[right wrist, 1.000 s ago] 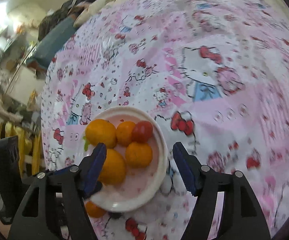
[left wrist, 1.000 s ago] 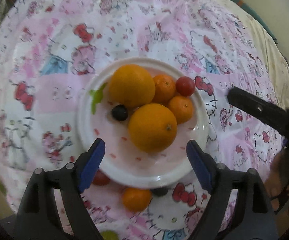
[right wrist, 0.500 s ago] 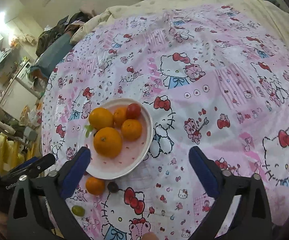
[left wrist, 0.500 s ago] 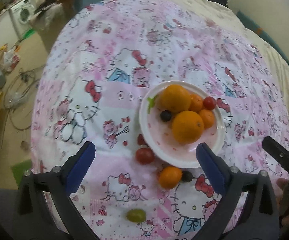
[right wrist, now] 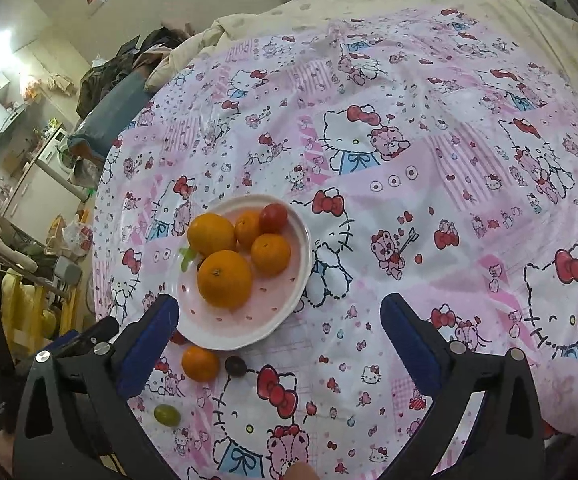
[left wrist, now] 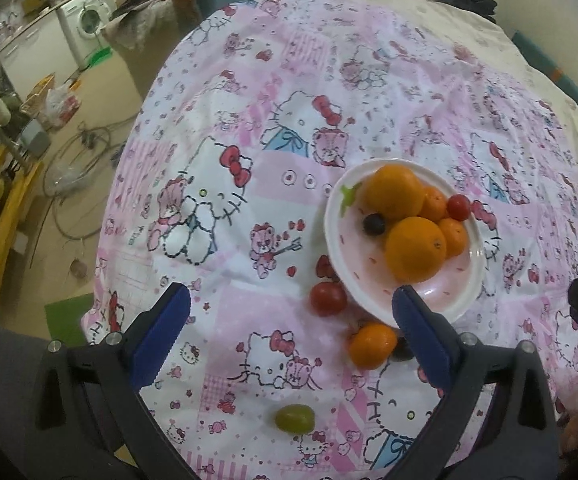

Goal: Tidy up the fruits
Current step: 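Withdraw both open tools from the plate and hold them still, then grasp a mandarin beside the plate with the left tool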

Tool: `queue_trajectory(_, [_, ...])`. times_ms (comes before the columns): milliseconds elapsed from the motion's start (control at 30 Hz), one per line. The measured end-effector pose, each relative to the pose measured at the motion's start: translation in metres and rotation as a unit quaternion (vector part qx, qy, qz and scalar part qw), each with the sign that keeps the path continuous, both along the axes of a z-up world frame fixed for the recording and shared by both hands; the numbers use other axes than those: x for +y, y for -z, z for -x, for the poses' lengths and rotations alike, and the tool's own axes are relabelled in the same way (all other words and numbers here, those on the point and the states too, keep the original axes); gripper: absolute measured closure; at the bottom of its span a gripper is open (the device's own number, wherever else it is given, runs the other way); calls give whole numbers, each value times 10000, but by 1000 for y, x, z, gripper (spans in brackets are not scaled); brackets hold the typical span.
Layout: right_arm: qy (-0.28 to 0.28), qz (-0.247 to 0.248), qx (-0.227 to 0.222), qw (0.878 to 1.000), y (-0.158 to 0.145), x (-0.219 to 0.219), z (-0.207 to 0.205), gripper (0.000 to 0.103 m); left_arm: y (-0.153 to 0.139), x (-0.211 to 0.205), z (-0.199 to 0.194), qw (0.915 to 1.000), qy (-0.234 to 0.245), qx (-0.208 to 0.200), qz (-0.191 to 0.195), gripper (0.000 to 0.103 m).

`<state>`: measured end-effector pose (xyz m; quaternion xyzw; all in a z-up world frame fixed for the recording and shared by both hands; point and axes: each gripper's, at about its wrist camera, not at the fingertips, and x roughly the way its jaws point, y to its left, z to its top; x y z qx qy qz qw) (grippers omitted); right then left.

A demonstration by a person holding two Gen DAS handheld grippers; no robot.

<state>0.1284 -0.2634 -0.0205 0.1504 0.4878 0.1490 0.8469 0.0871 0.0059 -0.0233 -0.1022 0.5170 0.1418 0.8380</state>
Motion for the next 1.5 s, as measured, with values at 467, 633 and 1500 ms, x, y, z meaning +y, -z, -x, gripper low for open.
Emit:
queue_trajectory(467, [-46,-75,92,9999,0,2,-1,0,0,6,-1,9999,-96,-16,-104,3])
queue_trajectory(633, [-162,-111,86,9998,-3,5,-1,0,4,4,1,9998,-165,-15,-110,3])
queue_trajectory(1500, [-135,104,507,9986,25,2,3,0,23,-1,6,9988,365,255,225,3])
